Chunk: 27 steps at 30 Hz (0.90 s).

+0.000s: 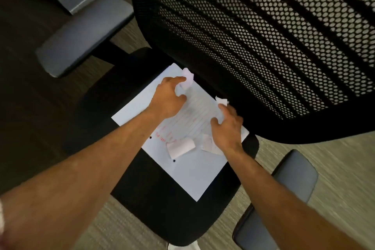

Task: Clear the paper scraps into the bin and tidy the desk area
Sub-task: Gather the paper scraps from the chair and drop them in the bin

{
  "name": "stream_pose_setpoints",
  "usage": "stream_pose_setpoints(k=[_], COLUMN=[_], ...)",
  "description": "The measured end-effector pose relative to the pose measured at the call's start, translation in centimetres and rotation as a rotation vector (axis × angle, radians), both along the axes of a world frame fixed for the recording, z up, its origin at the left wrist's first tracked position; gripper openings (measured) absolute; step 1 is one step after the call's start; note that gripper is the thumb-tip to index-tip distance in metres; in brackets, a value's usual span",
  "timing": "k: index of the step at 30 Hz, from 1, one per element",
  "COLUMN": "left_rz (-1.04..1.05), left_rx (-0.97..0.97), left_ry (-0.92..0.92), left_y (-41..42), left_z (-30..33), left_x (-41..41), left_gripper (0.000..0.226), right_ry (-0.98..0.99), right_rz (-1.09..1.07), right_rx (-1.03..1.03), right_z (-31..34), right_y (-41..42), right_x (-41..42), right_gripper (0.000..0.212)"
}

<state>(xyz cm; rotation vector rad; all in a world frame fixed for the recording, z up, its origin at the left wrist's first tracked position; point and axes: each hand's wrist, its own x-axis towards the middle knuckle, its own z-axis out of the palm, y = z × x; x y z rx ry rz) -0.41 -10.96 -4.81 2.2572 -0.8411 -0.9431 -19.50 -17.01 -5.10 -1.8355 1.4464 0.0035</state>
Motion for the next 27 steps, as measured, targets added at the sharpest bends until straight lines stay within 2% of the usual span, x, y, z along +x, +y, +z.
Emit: stream_pose_setpoints(k=[3, 7, 11, 13, 15, 17, 20, 23, 25, 27], left_rz=[-0.071, -0.075, 0.0, 0.067, 0.079, 0.005, -0.105, -0.13, -0.119, -0.162], left_rx=[0.089, 0.132, 0.059, 0.043, 0.108, 0.213, 0.155, 0.113, 0.073, 0.027], left_ry=[-0.051, -0.158, -0.194, -0.179, -0.146, -0.168, -0.269, -0.184, -0.103, -0.069], left_y=[-1.5, -2.5, -2.0, -1.1, -0.4, 0.4, 1.5, 2.1, 2.4, 3.2], left_z=[-1.0, -1.1, -0.5, -0.3, -0.5, -0.4, -0.1, 0.9, 1.1, 1.4], left_x=[-0.1, -0.6, -1.0, -1.3, -1.6, -2.1, -2.8, -3.0, -2.8, -2.9], left_gripper=[0.056, 0.053, 0.042, 0.032, 0.023, 0.02, 0.017, 0.035, 0.055, 0.062], right_ry=[-0.063, -0.249, -0.401, -0.405, -0.37, -0.275, -0.062, 0.145, 0.199, 0.258], right_rz=[0.0, -0.027, -0.176, -0.232, -0.27, -0.217, 0.021, 0.256, 0.317, 0.397], right_rx=[-0.041, -0.108, 0.044, 0.106, 0.211, 0.276, 0.12, -0.061, -0.036, -0.032], right_z=[0.1, 1.2, 1.9, 1.7, 1.4, 1.1, 0.5, 0.1, 0.2, 0.1], right_y=[-0.1, 0.4, 1.0, 1.3, 1.5, 1.9, 2.2, 2.6, 2.6, 2.6], right_x=[-0.1, -1.1, -2.3, -2.8, -3.1, -3.2, -3.2, -3.3, -3.5, -3.7], right_gripper=[0.05, 0.037, 0.022, 0.023, 0.028, 0.037, 0.042, 0.043, 0.05, 0.06])
